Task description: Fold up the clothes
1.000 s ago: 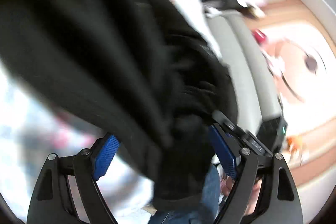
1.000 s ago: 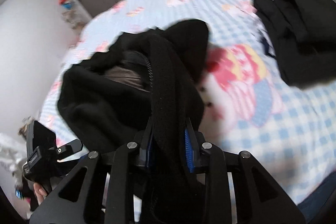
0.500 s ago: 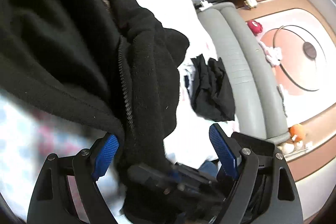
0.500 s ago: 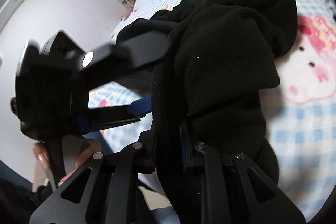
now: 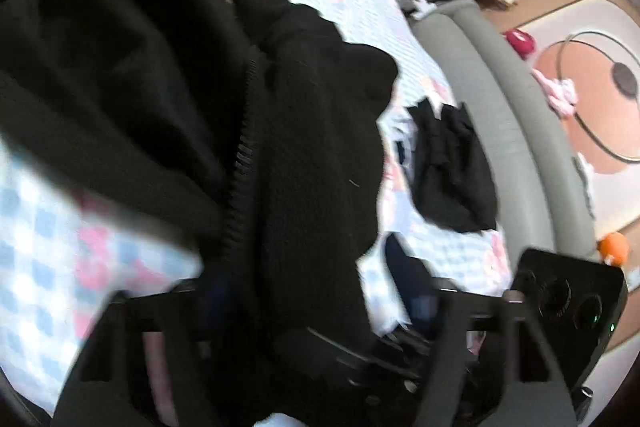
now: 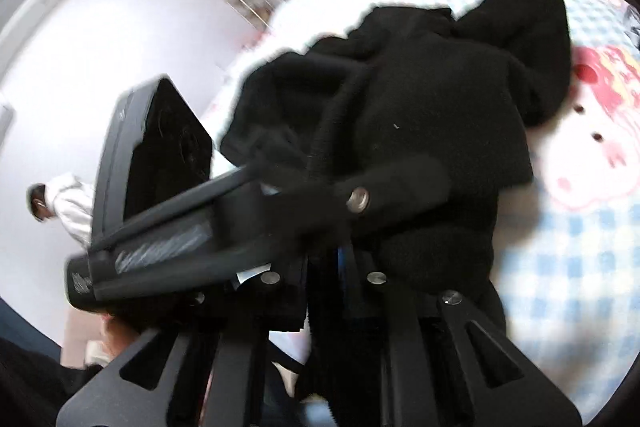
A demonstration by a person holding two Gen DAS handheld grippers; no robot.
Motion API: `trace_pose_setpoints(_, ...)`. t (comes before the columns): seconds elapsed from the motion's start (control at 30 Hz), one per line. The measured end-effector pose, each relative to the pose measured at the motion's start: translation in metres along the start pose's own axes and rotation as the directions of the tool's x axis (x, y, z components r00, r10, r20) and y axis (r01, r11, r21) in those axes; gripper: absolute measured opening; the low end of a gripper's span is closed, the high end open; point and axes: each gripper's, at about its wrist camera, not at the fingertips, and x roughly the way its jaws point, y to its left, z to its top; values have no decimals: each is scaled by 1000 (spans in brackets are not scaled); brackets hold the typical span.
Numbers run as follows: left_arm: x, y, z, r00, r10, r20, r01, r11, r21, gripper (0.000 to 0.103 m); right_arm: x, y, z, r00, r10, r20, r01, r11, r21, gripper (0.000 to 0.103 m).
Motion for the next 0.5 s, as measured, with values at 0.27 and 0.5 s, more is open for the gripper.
trace_pose_setpoints(0.27, -29, -7, 10, 988, 123, 95, -134, 984, 119, 17, -21, -39, -2, 998, 55, 2, -55, 991, 125, 41)
trace_pose_setpoints(0.5, -159, 1, 89, 777, 315, 544, -411, 910, 60, 15, -45, -45, 20, 992, -110, 60, 101, 986, 133, 43)
